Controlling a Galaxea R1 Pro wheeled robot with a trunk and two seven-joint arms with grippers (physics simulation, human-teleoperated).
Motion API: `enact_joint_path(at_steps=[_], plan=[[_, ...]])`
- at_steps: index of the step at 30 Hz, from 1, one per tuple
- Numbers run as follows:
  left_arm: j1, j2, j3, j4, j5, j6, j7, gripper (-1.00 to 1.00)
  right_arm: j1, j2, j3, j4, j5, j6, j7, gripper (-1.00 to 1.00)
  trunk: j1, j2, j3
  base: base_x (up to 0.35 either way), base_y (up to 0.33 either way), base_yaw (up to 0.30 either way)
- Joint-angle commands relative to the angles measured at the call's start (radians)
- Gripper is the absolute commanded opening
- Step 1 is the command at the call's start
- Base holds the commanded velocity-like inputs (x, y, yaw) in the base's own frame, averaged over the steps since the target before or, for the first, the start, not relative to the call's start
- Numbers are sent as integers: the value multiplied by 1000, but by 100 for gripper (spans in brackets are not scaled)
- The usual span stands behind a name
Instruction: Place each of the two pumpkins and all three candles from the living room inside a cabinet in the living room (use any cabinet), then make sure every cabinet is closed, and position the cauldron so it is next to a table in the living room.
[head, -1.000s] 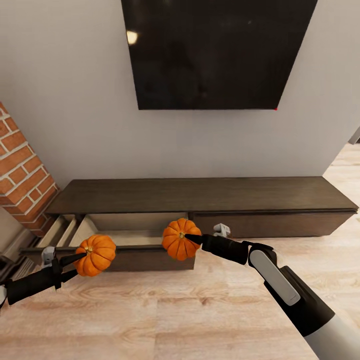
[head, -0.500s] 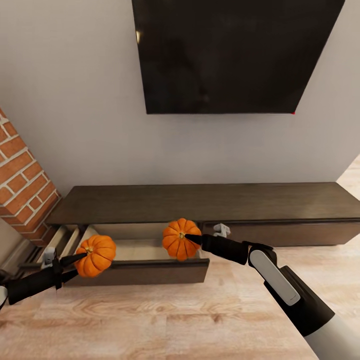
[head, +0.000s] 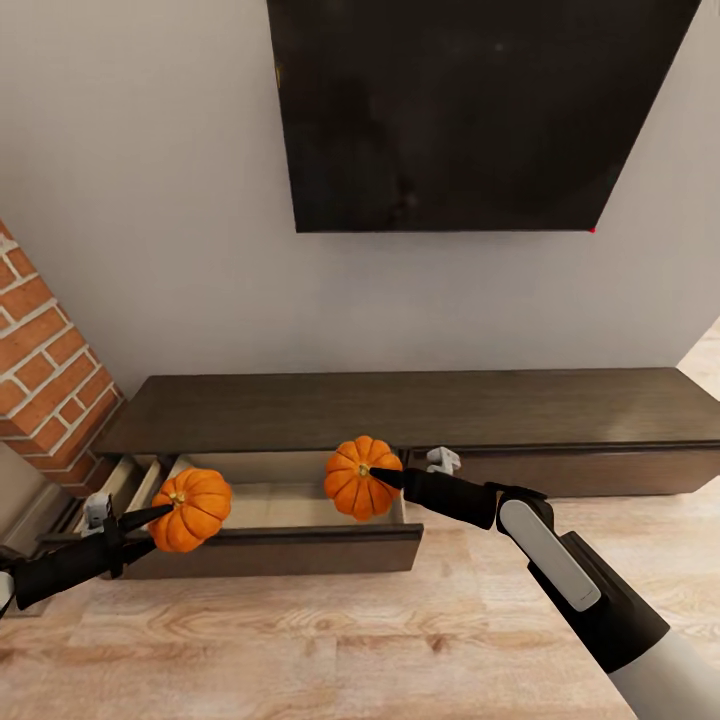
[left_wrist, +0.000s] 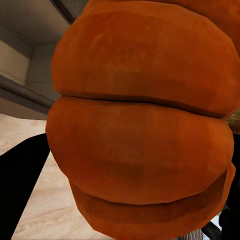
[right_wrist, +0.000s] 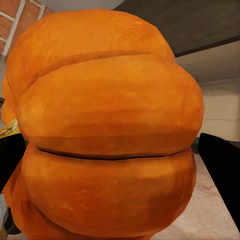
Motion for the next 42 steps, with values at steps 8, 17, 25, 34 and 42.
enact_joint_path(at_steps=[8,17,25,34,42], plan=[[-1,0,1,0,-9,3,-2,-100,-1,-1,1,-1,0,2,3,-100,-31,56,24,0,0,0],[-1,-2,-3,0,-18,2,5,-100,0,-1,2,-1,1,2,3,-100,-65,119,53,0,0,0],[-1,-23,-6,-22,-68,-3,170,-100,-1,2,2,3,12,5,-30,-100,-96,175,78,0,0,0],[-1,-94,1,-155,-63,0,426,-100,-1,2,5,3,12,6,-49,-100,-131,238,106,0,0,0],[-1,-93,1,-171,-33,3,424,-100,-1,3,8,3,12,5,-65,-100,-142,259,115,0,6,0]])
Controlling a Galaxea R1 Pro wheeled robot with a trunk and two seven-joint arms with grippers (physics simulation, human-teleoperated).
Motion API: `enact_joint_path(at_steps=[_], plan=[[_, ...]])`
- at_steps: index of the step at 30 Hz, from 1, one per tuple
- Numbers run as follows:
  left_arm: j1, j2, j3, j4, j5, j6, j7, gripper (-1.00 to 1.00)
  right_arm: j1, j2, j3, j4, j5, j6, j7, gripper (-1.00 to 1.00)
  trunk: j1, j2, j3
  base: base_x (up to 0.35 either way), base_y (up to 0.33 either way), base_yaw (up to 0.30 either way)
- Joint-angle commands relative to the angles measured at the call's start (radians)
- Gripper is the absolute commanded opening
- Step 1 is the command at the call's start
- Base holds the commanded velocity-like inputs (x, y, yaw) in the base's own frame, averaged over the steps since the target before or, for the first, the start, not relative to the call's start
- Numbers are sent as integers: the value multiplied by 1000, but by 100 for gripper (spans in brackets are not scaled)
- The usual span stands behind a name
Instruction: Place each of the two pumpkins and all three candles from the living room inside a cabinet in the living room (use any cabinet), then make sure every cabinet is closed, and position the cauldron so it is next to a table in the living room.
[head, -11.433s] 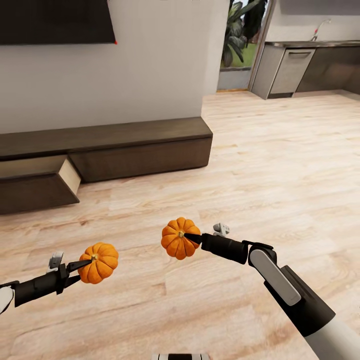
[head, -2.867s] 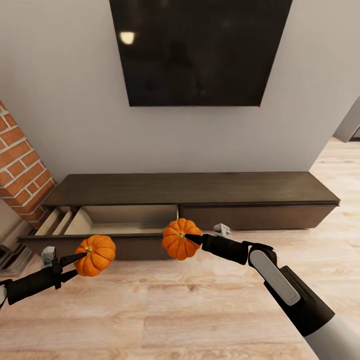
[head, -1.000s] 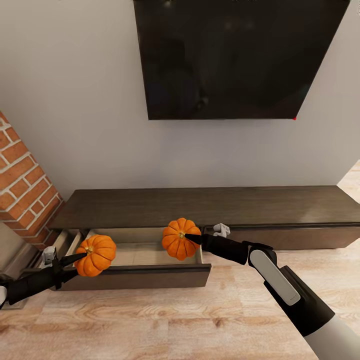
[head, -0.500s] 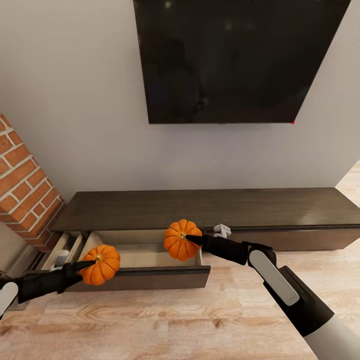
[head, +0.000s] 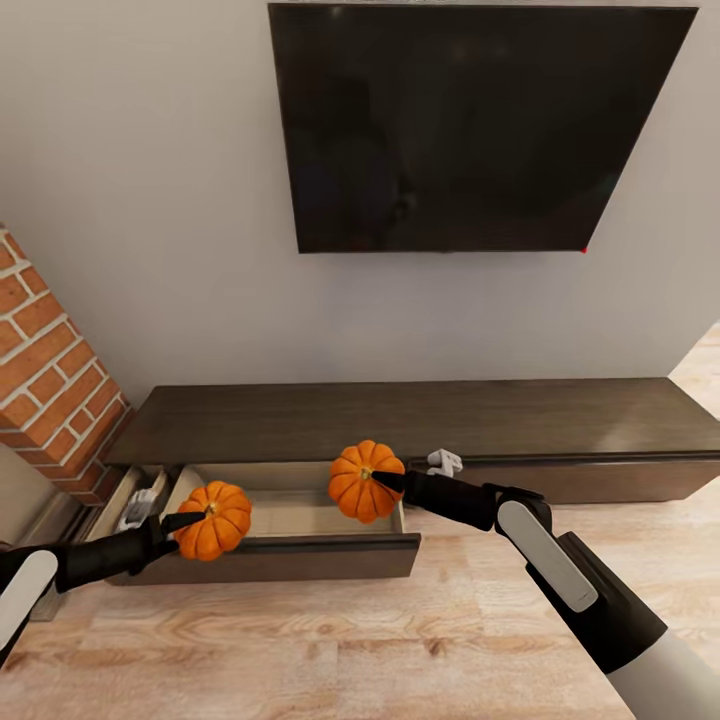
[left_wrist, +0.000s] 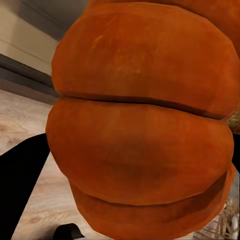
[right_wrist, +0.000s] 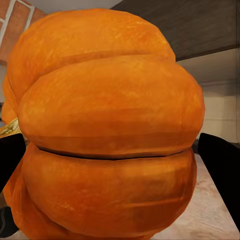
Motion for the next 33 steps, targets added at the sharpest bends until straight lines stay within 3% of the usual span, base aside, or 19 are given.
enact_joint_path(at_steps=[1,12,19,25,33], plan=[[-1,0,2,0,-6,4,-4,-100,-1,-1,1,-1,-9,1,-6,-100,0,-1,-1,0,134,0],[-1,2,2,0,-3,4,-4,-100,-1,-2,-3,-1,-8,0,-8,-100,0,-1,-1,23,267,0],[-1,2,2,0,-3,4,-4,-100,-1,0,0,5,-8,1,-10,-100,0,-1,-1,214,215,0],[-1,-2,-4,-3,-14,1,0,-100,-1,1,7,153,-5,11,-11,-100,0,-1,-1,213,33,0],[-1,-5,-5,-5,-19,0,5,-100,-1,1,9,179,-4,13,-9,-100,0,-1,-1,91,48,0]])
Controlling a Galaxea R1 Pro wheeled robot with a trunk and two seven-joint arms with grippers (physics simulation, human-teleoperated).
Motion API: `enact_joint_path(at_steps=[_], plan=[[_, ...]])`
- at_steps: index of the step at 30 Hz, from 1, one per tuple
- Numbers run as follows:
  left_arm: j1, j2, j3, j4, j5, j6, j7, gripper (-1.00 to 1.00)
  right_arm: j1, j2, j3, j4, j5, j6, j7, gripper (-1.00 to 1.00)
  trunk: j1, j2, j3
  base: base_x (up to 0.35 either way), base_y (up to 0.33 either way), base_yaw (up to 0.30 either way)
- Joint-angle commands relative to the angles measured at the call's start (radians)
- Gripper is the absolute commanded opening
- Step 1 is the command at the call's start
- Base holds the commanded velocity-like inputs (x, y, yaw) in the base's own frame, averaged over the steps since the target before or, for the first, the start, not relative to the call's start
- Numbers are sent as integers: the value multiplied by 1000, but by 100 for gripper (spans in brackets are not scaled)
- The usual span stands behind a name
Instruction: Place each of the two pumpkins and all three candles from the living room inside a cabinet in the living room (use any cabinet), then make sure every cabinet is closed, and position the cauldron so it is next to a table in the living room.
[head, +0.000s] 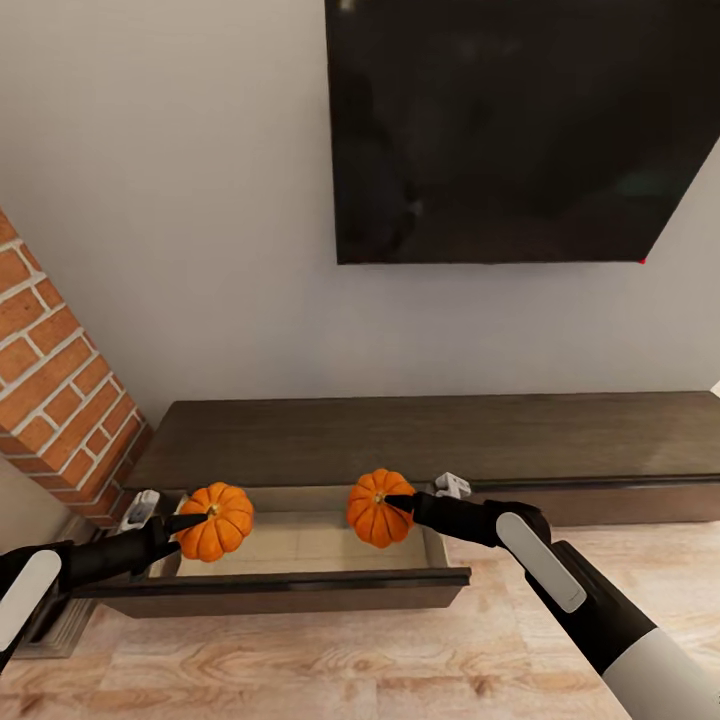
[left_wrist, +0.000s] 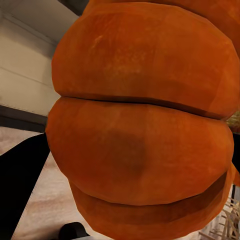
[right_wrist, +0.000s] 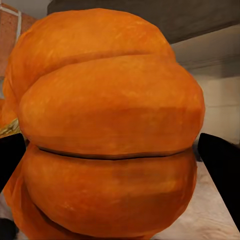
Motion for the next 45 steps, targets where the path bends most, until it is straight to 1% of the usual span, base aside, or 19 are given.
enact_joint_path(at_steps=[1,16,20,28,32,43,45], plan=[[-1,0,2,0,-2,5,-5,-100,-1,-1,2,-5,-7,0,-2,-100,0,0,-1,158,110,0],[-1,0,2,0,-2,7,-6,-100,-1,-2,0,-17,-5,-5,1,-100,0,0,-1,122,39,0],[-1,0,2,0,-4,6,-5,-100,-1,-2,0,-17,-5,-5,1,-100,0,0,-1,14,150,-8],[-1,0,1,0,-4,7,-6,-100,-1,-2,-3,-17,-7,-5,4,-100,0,0,2,1,87,-163],[-1,0,2,1,-4,6,-6,-100,-1,-2,-3,-17,-6,-5,4,-100,0,0,2,0,166,-20],[-1,0,0,2,-5,3,-3,-100,-1,-2,-1,-18,-6,-5,4,-100,0,0,2,-38,38,-1],[-1,0,-10,2,-15,1,3,-100,-1,-1,1,-14,-6,-5,2,-100,0,0,2,-1,1,0]])
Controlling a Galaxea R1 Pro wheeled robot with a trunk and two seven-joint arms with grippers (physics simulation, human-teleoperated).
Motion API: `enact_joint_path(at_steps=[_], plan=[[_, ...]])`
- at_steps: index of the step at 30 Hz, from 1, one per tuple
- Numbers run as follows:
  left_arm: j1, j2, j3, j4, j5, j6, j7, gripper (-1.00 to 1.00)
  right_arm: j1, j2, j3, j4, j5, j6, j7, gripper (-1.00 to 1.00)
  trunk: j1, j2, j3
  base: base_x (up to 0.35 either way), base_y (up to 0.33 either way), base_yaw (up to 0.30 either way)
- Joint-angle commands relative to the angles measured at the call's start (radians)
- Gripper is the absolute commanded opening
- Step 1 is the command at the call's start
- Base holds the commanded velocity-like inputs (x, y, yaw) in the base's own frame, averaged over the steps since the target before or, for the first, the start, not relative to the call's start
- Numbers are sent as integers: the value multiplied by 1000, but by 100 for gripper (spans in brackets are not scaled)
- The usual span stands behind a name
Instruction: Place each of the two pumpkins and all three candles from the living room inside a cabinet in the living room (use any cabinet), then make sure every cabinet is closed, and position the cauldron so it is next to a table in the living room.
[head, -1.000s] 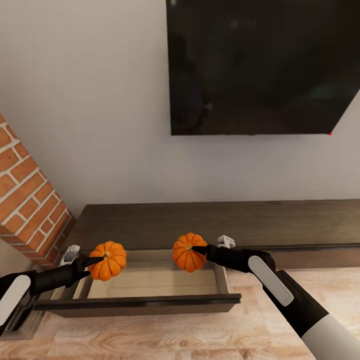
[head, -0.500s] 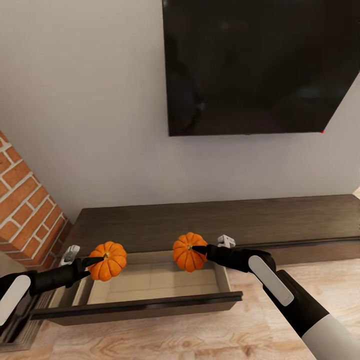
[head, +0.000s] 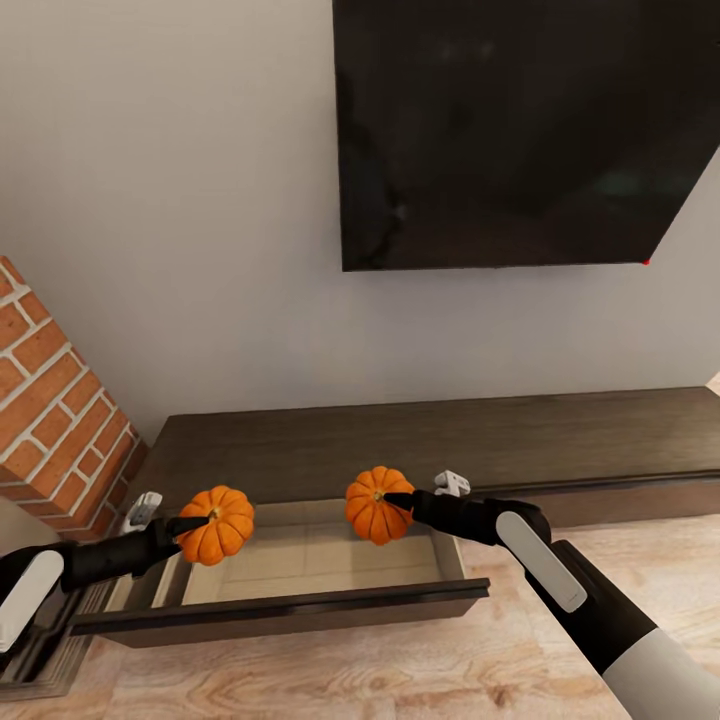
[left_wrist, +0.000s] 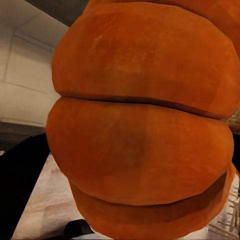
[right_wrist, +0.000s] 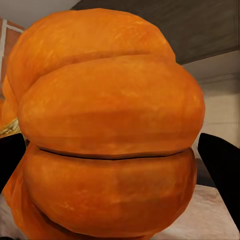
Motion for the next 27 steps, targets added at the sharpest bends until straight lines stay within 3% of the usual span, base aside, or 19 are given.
enact_joint_path(at_steps=[1,3,7,9,13,16,20,25,27], plan=[[-1,-1,-8,0,-7,5,4,-100,-1,0,2,2,-8,2,-5,-100,0,-1,-1,0,0,0],[-1,-8,-34,0,-14,3,53,-100,-1,2,3,6,-8,4,-8,-100,0,-1,-1,0,0,0],[-1,-75,-53,-17,-17,1,188,-100,-1,12,6,10,-6,6,-12,-100,0,-1,-1,0,0,0],[-1,-112,-56,-55,-17,1,283,-100,-1,44,20,13,36,7,-15,-100,0,-1,-1,0,0,0],[-1,-171,-58,-142,-16,0,424,-100,-1,157,28,29,168,8,-73,-100,0,-1,-1,0,0,0],[-1,-211,-62,-168,-16,-1,507,-100,-1,213,30,33,199,9,-125,-100,0,-1,-1,0,0,0],[-5,-246,-76,-173,-19,-4,603,-100,-1,234,31,44,207,9,-146,-100,0,-1,-1,0,0,0],[-8,-251,-81,-157,-22,-9,627,-100,-1,237,30,62,211,9,-151,-100,0,-1,-1,0,0,0],[-8,-253,-81,-152,-44,-14,631,-100,-1,237,30,64,211,9,-153,-100,0,-1,-1,0,0,0]])
